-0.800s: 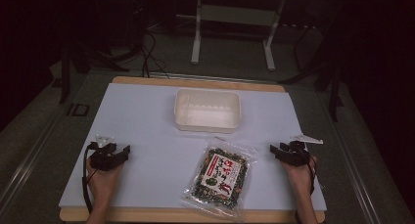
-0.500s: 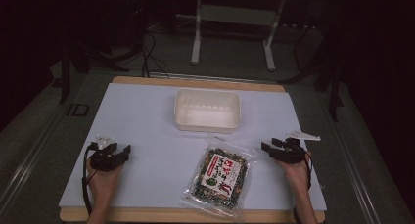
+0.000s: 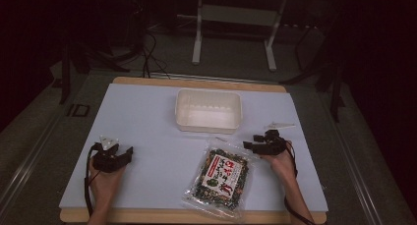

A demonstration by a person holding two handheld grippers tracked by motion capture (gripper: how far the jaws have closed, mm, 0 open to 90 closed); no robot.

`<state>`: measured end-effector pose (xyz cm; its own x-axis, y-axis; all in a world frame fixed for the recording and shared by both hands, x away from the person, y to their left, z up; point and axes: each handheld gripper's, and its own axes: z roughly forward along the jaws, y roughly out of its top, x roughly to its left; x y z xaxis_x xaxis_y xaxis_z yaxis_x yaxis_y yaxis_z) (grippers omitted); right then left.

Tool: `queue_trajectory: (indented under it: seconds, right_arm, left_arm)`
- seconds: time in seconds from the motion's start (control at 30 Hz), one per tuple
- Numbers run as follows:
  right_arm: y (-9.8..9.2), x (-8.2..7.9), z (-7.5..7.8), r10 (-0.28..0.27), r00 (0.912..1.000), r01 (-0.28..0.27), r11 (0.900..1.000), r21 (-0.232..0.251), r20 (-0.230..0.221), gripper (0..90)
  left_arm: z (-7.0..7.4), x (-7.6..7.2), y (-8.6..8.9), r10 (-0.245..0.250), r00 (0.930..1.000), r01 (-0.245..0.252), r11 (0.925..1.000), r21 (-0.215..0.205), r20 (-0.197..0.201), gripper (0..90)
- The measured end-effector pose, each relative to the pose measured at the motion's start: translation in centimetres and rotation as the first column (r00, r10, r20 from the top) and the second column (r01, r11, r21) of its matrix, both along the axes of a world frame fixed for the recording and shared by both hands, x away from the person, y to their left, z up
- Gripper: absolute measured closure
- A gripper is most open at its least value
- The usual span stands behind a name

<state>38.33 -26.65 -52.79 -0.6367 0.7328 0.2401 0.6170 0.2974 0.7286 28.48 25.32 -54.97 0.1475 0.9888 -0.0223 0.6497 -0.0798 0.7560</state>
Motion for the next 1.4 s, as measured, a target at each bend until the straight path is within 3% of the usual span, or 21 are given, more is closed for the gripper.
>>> queue_trajectory:
  seconds: [0.23, 0.3, 0.53, 0.67, 0.8, 0.83, 0.87, 0.97, 1.03, 1.13, 1.27, 1.33, 1.4]
  right_arm:
    - [0.4, -0.4, -1.0, 0.102, 0.9928, -0.103, 0.995, -0.005, -0.062, 46.5]
    - [0.5, -0.5, -0.8, 0.123, 0.9912, -0.124, 0.992, -0.019, -0.049, 50.2]
    - [0.3, -1.1, 0.4, 0.194, 0.9807, -0.193, 0.981, 0.022, -0.026, 58.6]
    - [0.3, -1.2, 0.4, 0.209, 0.9764, -0.209, 0.978, 0.015, -0.054, 60.6]
    - [0.5, -1.2, 0.1, 0.214, 0.9738, -0.217, 0.976, -0.027, -0.076, 60.6]
    - [0.5, -1.1, -0.4, 0.213, 0.9711, -0.218, 0.975, -0.039, -0.107, 59.1]
    - [0.4, -1.0, -0.4, 0.208, 0.9718, -0.213, 0.976, -0.039, -0.111, 59.3]
    - [0.2, -1.1, -0.3, 0.223, 0.9687, -0.227, 0.974, -0.019, -0.108, 65.6]
    - [-0.1, -1.5, 0.1, 0.226, 0.9708, -0.227, 0.974, -0.004, -0.081, 74.7]
    - [-0.1, -1.9, 0.4, 0.247, 0.9671, -0.247, 0.969, 0.005, -0.062, 76.5]
    - [0.5, -3.0, 0.7, 0.314, 0.9489, -0.315, 0.948, -0.047, -0.034, 73.2]
    - [1.1, -3.5, 0.5, 0.338, 0.9406, -0.339, 0.933, -0.122, -0.033, 71.2]
    - [1.4, -3.7, 0.3, 0.341, 0.9397, -0.342, 0.929, -0.144, -0.031, 69.0]
  left_arm:
    - [0.0, 0.0, -0.2, -0.002, 1.0000, 0.002, 1.0000, 0.009, -0.005, 42.4]
    - [0.0, 0.0, -0.1, 0.001, 1.0000, -0.001, 1.0000, 0.006, -0.007, 42.2]
    - [0.0, 0.0, -0.1, 0.003, 1.0000, -0.003, 1.0000, 0.007, -0.008, 42.0]
    - [0.0, 0.0, -0.2, 0.003, 1.0000, -0.003, 1.0000, 0.008, -0.008, 41.7]
    - [0.0, 0.0, -0.2, 0.002, 1.0000, -0.002, 0.9999, 0.013, -0.009, 41.7]
    - [0.0, 0.0, -0.2, 0.000, 1.0000, 0.000, 0.9999, 0.015, -0.010, 41.6]
    - [0.0, 0.0, -0.2, 0.001, 1.0000, -0.001, 0.9999, 0.017, -0.010, 41.6]
    - [0.0, 0.0, -0.2, 0.002, 1.0000, -0.002, 0.9998, 0.017, -0.009, 41.6]
    - [0.0, 0.0, -0.2, 0.002, 1.0000, -0.002, 0.9998, 0.020, -0.009, 41.5]
    - [0.0, 0.0, -0.3, 0.005, 1.0000, -0.005, 0.9997, 0.025, -0.007, 41.4]
    - [0.0, 0.0, -0.3, 0.004, 0.9999, -0.004, 0.9995, 0.030, -0.012, 41.1]
    - [0.0, 0.0, -0.4, 0.004, 0.9999, -0.004, 0.9995, 0.032, -0.013, 40.9]
    - [0.0, 0.0, -0.4, 0.005, 0.9999, -0.005, 0.9995, 0.033, -0.013, 40.8]
